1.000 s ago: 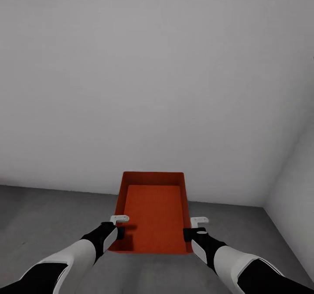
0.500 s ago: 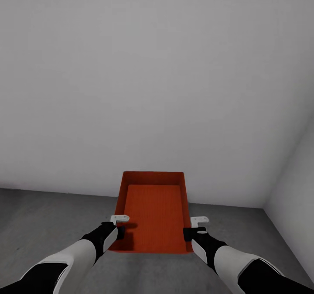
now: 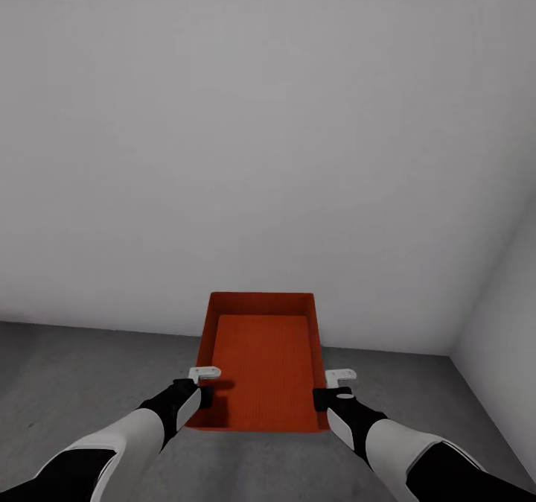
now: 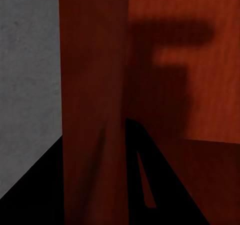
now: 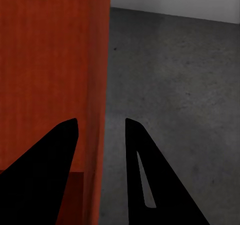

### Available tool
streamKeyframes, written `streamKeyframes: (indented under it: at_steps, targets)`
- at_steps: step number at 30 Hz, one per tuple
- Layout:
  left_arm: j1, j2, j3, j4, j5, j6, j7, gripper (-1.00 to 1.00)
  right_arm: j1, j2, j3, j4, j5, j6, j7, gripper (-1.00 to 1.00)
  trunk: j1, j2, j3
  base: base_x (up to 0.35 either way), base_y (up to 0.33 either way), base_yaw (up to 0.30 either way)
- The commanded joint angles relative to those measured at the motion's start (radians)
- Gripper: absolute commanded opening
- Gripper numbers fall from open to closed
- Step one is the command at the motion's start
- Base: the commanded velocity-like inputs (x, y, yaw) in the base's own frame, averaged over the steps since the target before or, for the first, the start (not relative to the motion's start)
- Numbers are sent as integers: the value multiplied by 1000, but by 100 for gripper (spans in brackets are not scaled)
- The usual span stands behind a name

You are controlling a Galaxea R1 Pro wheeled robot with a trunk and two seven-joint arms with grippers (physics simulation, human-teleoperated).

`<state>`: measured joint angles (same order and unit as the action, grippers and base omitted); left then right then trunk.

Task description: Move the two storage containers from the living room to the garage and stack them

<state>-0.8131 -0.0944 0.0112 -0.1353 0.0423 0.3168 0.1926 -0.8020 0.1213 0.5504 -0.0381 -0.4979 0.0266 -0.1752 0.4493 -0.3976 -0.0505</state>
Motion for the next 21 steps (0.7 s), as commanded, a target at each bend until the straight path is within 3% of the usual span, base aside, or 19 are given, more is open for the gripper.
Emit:
streamKeyframes:
  at_steps: [1, 21]
  targets:
    - [-1, 24, -13, -6, -4, 1, 7, -100, 0, 0, 10, 11, -19, 4, -4, -100, 1, -2, -2, 0, 0, 0]
    - [-1, 23, -15, -6, -5, 1, 10, -100, 0, 1, 11, 11, -19, 6, -4, -100, 1, -2, -2, 0, 0, 0]
